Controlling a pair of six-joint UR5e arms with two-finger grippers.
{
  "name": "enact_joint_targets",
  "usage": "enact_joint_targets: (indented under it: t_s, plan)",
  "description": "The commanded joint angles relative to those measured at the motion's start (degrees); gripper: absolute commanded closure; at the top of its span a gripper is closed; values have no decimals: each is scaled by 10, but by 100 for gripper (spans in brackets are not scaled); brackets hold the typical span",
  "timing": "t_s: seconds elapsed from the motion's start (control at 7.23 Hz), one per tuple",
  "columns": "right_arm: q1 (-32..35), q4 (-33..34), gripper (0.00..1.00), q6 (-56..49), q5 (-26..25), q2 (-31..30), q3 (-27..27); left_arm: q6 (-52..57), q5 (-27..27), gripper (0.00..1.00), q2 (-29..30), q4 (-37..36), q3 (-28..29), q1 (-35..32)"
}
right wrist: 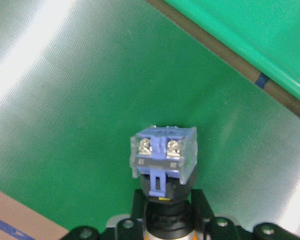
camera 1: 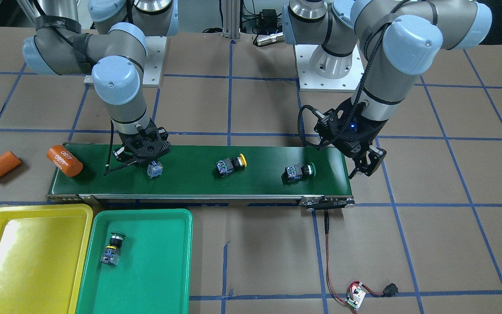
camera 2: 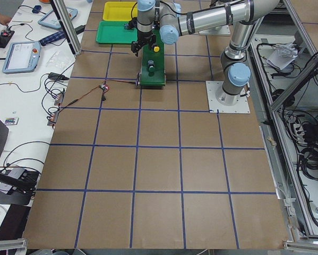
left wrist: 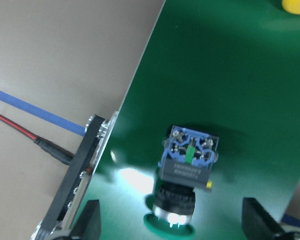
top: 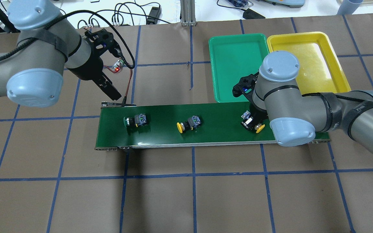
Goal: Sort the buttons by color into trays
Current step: 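Release green-capped switch on conveyor with left gripper while right gripper grasps switch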
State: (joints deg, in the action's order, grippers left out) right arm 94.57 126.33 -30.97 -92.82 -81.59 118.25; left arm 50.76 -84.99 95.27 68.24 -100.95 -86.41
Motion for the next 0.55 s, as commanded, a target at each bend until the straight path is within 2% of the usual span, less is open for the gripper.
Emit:
enact_joint_targets:
  t_s: [0.0,0.14,0.41]
  plan:
    - [-12,1,100,-5,1,-1,-19,-114,-2,0,18,39,34,46]
    - [-26,-5,100,-16,4,0,-61,-205,-7,0,1,50,27,37]
    - [-50,-6,100,-26,11,64,-151,-357,-10,0,-36,115,39,1]
